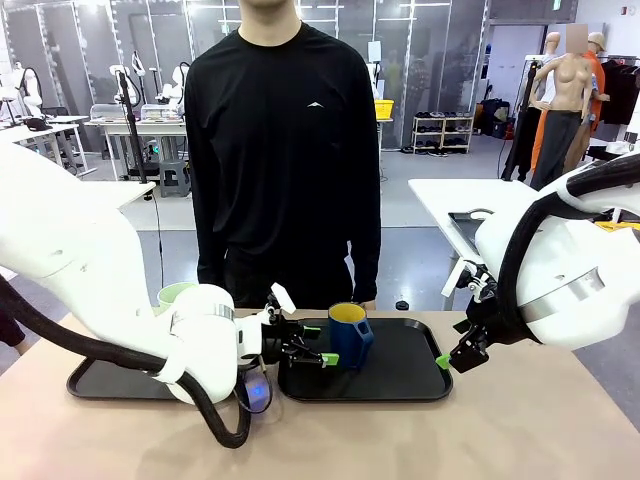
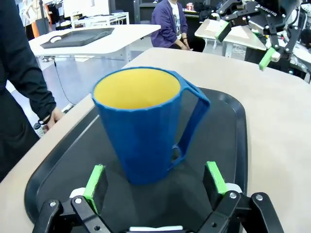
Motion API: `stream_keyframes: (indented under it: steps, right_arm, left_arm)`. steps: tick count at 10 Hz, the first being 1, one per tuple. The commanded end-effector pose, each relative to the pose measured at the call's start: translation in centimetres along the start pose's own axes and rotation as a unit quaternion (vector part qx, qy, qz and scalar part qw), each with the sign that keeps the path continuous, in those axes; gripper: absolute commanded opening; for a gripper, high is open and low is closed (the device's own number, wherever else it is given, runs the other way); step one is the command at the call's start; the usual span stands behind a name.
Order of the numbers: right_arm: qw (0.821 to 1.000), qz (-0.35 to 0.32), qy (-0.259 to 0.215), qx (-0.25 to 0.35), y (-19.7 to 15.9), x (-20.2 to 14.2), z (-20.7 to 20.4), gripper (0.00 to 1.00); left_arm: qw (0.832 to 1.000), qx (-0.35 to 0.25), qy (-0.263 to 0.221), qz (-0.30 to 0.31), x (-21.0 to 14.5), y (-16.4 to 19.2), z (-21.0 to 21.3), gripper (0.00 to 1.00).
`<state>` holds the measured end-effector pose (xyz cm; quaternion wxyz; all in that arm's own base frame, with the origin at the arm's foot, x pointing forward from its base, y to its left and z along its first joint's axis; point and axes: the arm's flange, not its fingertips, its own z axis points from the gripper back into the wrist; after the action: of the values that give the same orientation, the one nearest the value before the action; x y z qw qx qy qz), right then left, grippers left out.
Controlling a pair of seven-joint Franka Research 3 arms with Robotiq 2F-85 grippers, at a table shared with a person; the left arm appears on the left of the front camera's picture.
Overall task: Sort and store the cups by type.
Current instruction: Pick up the Handle plastic cup and place it into the empty Flat Tray.
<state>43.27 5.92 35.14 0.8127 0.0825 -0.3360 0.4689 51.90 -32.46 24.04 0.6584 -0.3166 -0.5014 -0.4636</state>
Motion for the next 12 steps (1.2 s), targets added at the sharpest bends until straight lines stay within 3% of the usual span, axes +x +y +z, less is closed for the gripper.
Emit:
stream_keyframes:
  steps: [1, 7, 8, 9, 12]
  right_arm:
    - [1.000, 0.000, 0.000, -0.001, 0.1, 0.1, 0.0, 1.00]
    - [1.000, 0.000, 0.000, -0.001, 0.1, 0.1, 0.0, 1.00]
    - [1.000, 0.000, 0.000, -0.001, 0.1, 0.1, 0.0, 1.00]
    - [1.000, 0.000, 0.000, -0.001, 0.1, 0.1, 0.0, 1.00]
    - [1.000, 0.000, 0.000, -0.001, 0.1, 0.1, 0.0, 1.00]
  left_arm:
    - [0.999, 0.026, -0.007, -0.018, -1.3, -2.9, 2.0, 1.00]
    - [0.999, 0.015, -0.015, -0.025, -0.5, -6.1, 6.9, 1.00]
    - [0.999, 0.021, -0.019, -0.024, -0.4, -6.1, 7.5, 1.00]
    - [1.000, 0.008, 0.004, -0.002, 1.6, -3.4, 5.6, 1.00]
    - [1.000, 0.008, 0.004, -0.002, 1.6, -3.4, 5.6, 1.00]
